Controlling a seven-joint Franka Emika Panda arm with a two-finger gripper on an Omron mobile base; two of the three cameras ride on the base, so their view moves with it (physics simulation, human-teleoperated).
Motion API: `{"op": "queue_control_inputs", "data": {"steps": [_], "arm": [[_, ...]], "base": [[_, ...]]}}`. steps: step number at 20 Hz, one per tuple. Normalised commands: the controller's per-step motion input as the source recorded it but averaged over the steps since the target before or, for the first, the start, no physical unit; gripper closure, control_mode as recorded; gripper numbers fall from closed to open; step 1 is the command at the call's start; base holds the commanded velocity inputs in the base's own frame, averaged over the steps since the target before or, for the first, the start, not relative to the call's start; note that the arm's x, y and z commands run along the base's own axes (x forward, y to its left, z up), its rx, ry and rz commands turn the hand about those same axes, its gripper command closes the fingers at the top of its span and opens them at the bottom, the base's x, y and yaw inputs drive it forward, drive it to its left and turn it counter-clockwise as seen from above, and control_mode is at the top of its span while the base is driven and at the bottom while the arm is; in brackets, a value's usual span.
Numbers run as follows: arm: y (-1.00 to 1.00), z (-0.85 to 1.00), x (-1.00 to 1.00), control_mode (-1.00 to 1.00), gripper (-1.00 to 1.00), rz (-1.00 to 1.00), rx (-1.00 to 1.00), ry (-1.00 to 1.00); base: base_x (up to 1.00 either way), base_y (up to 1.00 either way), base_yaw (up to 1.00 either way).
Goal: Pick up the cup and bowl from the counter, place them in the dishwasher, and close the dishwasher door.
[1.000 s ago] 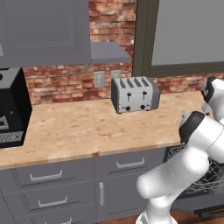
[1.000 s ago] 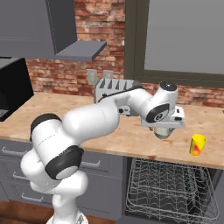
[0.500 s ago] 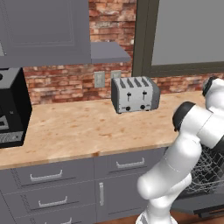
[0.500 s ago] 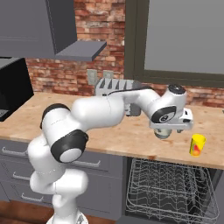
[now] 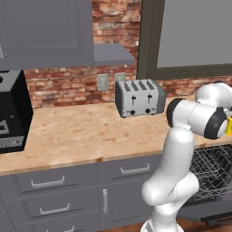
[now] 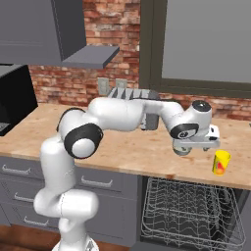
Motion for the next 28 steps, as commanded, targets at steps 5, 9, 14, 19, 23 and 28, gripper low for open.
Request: {"op": "queue_control_inputs", "data": {"steps": [5,9,14,19,23,28], "arm": [[-0.32,-0.01,0.24,-1.0,-1.0,0.0,0.0,0.0],[-0.32,-0.06,0.21,-1.0,-1.0,0.0,0.0,0.0],[-0.24,-0.25,0.22,-1.0,-1.0,0.0,0.0,0.0],[-0.18,-0.21,0.26,-1.0,-1.0,0.0,0.0,0.0],[-0.17,-0.19,0.34,-1.0,-1.0,0.0,0.0,0.0],[-0.12,-0.3,0.24,-1.0,-1.0,0.0,-0.03,0.0]], "base": [[0.0,0.0,0.0],[0.0,0.0,0.0],[0.0,0.0,0.0],[0.0,0.0,0.0],[0.0,0.0,0.0],[0.0,0.0,0.0]]}}
